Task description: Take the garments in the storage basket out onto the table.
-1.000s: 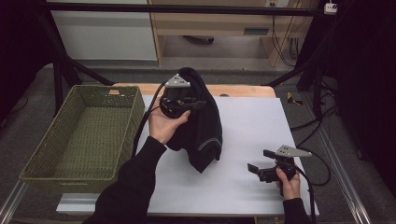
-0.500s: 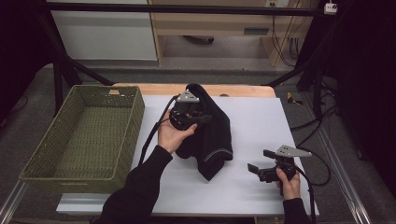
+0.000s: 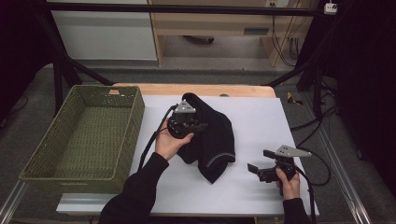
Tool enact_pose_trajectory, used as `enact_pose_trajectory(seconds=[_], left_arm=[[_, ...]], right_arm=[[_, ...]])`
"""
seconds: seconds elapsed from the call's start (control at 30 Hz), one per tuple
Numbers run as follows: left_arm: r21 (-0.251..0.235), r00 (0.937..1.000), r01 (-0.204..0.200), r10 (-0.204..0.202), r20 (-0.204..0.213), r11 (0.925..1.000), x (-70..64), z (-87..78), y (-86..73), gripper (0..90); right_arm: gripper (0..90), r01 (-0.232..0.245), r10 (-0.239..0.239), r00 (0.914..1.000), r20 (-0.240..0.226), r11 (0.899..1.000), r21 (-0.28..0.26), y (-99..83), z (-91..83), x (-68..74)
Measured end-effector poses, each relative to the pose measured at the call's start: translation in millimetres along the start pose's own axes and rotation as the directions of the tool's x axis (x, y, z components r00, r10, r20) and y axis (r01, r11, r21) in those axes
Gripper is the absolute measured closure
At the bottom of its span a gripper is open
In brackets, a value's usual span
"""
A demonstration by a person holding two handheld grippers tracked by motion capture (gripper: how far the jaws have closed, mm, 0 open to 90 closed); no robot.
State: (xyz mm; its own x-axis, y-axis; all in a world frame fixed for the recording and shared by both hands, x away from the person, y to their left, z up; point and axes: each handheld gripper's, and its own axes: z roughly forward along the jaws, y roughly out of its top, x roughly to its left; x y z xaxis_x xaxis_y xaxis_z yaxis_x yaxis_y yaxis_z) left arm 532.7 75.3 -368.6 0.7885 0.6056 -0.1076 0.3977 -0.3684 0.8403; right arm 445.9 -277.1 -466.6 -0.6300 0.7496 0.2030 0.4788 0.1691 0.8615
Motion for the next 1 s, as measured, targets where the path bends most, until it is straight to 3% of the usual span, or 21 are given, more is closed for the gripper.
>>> enact_pose_trajectory(seconds=[0.17,0.4,0.67,0.9,1.0], left_arm=[[0.001,0.9997,0.017,-0.017,-0.017,0.9998,6.6,0.2,-9.0,65.6],[0.033,0.9992,0.035,-0.034,-0.019,0.9989,14.0,-3.2,-19.1,41.5],[0.005,0.9975,0.070,-0.070,-0.006,0.9975,19.4,-17.0,-35.0,19.9],[-0.030,0.9980,0.059,-0.060,-0.021,0.9978,17.5,-33.9,-51.1,10.1],[-0.048,0.9976,0.069,-0.069,-0.002,0.9965,16.9,-41.9,-57.5,7.4]], right_arm=[[2.6,0.000,0.000,1.0000,0.002,1.000,0.001,-0.1,0.0,-0.1],[2.6,-0.001,0.001,1.0000,0.001,1.000,0.002,-0.1,0.1,0.0],[2.6,-0.003,0.003,1.0000,0.002,1.000,0.005,-0.3,0.4,0.1],[2.5,-0.002,0.002,1.0000,0.005,1.000,0.004,-0.1,0.5,0.1],[2.4,-0.007,0.007,1.0000,0.006,1.000,0.006,-0.1,0.6,0.4]])
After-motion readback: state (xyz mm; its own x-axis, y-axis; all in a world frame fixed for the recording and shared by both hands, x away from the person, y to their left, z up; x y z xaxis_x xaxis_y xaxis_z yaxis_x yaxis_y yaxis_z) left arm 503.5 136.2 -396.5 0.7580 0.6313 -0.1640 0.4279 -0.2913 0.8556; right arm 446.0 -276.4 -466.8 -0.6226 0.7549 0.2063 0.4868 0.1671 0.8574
